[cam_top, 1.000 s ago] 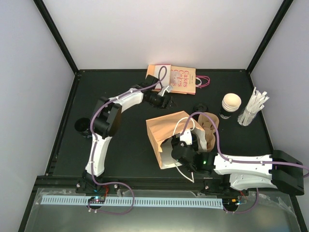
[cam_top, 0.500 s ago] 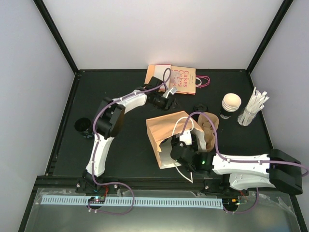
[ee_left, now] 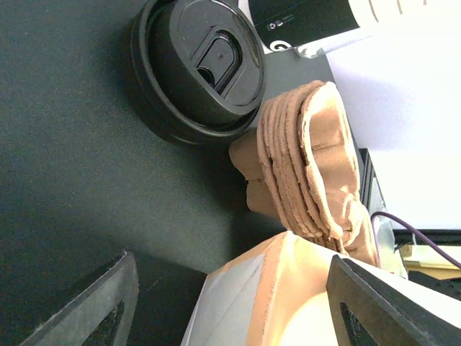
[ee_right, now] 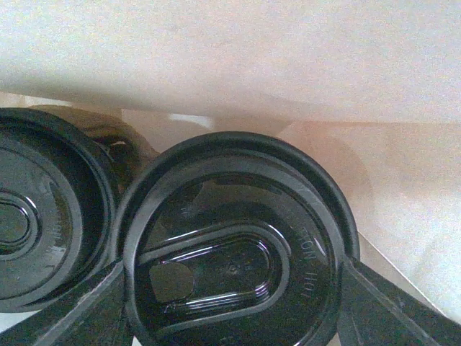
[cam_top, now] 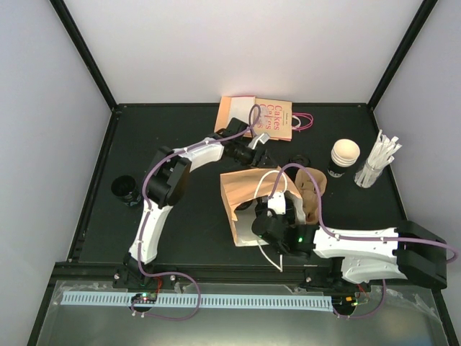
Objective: Pack the takeout coffee
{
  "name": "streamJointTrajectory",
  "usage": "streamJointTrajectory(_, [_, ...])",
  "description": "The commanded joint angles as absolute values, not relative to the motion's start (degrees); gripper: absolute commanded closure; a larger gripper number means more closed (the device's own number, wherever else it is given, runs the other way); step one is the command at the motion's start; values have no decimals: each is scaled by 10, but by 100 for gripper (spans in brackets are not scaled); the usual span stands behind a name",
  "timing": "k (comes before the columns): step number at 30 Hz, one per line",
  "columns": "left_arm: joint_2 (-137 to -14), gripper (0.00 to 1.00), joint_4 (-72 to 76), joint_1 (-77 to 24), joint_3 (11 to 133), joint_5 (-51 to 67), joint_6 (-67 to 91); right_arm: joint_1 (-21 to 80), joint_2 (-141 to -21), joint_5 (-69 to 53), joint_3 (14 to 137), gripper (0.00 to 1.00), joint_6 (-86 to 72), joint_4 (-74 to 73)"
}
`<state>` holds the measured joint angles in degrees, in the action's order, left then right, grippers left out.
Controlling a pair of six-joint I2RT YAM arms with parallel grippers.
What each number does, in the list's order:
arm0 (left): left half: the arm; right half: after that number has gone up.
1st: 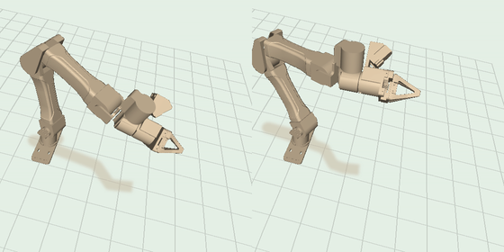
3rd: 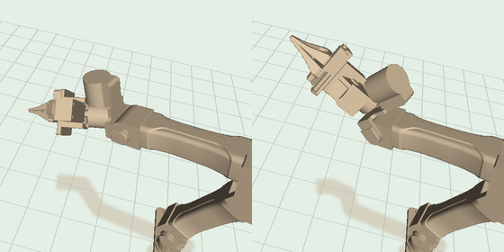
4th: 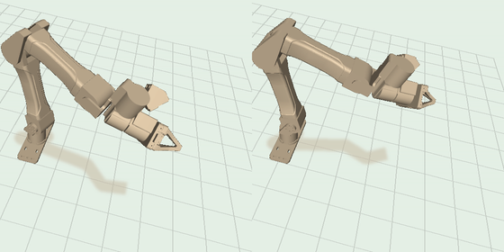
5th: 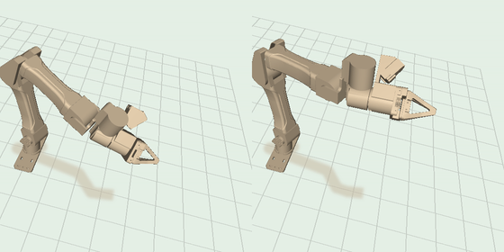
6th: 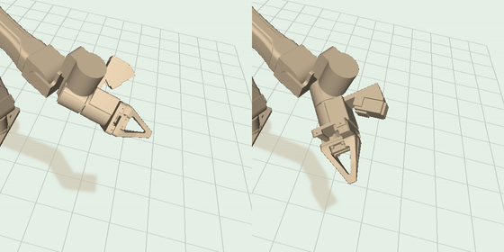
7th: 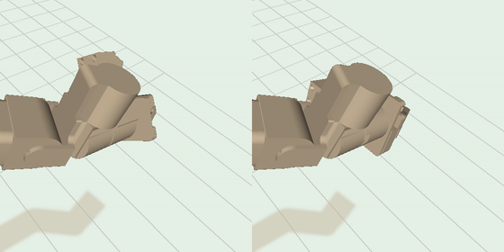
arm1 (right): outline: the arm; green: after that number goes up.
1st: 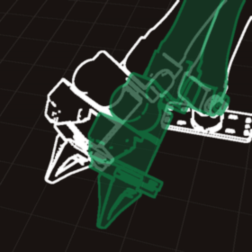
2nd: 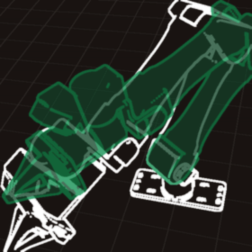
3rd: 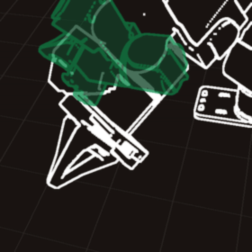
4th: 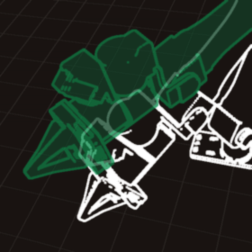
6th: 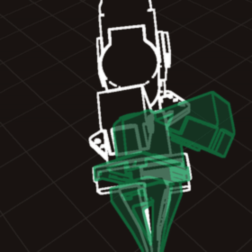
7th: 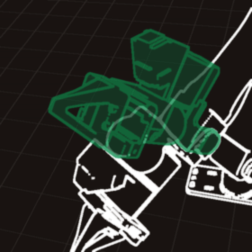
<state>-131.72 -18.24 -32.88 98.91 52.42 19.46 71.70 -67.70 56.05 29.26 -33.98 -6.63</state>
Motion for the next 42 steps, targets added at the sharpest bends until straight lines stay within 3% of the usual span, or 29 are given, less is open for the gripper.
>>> streamJointTrajectory(1, [-1326,26,-145,-334,978,553,210,700,-662,549,286,61,-352,-78])
streamJointTrajectory(25, [-1328,34,-146,-345,963,574,195,690,-698,558,302,61,-386,-124])
streamJointTrajectory(42, [-1322,37,-164,-351,963,577,182,659,-686,483,279,61,-365,-76])
